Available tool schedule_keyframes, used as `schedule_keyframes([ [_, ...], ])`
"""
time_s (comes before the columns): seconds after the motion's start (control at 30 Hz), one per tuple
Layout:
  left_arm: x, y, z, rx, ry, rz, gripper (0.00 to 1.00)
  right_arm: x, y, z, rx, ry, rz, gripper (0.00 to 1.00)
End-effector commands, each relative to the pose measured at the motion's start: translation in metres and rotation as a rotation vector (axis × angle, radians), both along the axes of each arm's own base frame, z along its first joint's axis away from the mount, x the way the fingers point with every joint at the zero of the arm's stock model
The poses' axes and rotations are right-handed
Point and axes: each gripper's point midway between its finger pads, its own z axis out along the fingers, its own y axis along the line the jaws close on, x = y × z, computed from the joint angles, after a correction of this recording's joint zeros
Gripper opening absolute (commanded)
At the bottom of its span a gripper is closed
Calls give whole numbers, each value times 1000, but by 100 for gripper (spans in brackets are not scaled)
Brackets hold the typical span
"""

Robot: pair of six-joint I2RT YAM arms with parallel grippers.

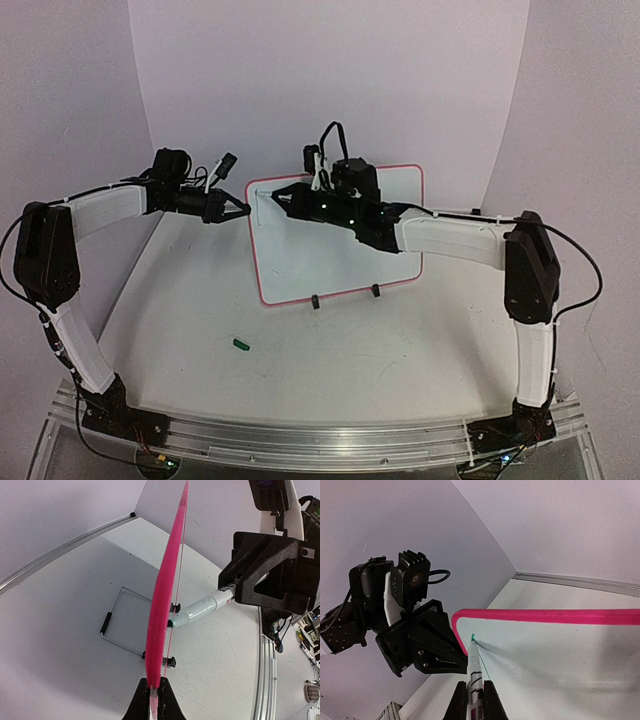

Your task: Write a sentence on the whiteboard

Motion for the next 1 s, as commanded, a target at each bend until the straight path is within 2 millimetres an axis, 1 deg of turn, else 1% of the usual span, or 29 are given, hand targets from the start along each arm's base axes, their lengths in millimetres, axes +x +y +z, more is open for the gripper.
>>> schedule_keyframes([
  [0.0, -5, -4, 15, -14, -25, -23, 0, 8, -22, 19, 15, -42, -109, 0],
  [0.13, -5, -5, 15, -15, -23, -25, 0, 6, -30, 23, 17, -53, -134, 0],
  [0.3, -5, -4, 15, -13, -25, -22, 0, 5, -36, 21, 9, -53, -146, 0],
  [0.37, -6, -4, 16, -14, -25, -23, 0, 3, -35, 17, 4, -47, -135, 0],
  [0.57, -6, -4, 16, -14, -25, -24, 0, -3, -28, -7, -14, 1, -88, 0],
  [0.67, -6, -5, 16, -14, -25, -24, 0, -4, -23, -14, -16, 20, -64, 0],
  [0.97, -7, -6, 17, -15, -27, -27, 0, -2, -9, -20, -11, 37, -26, 0],
])
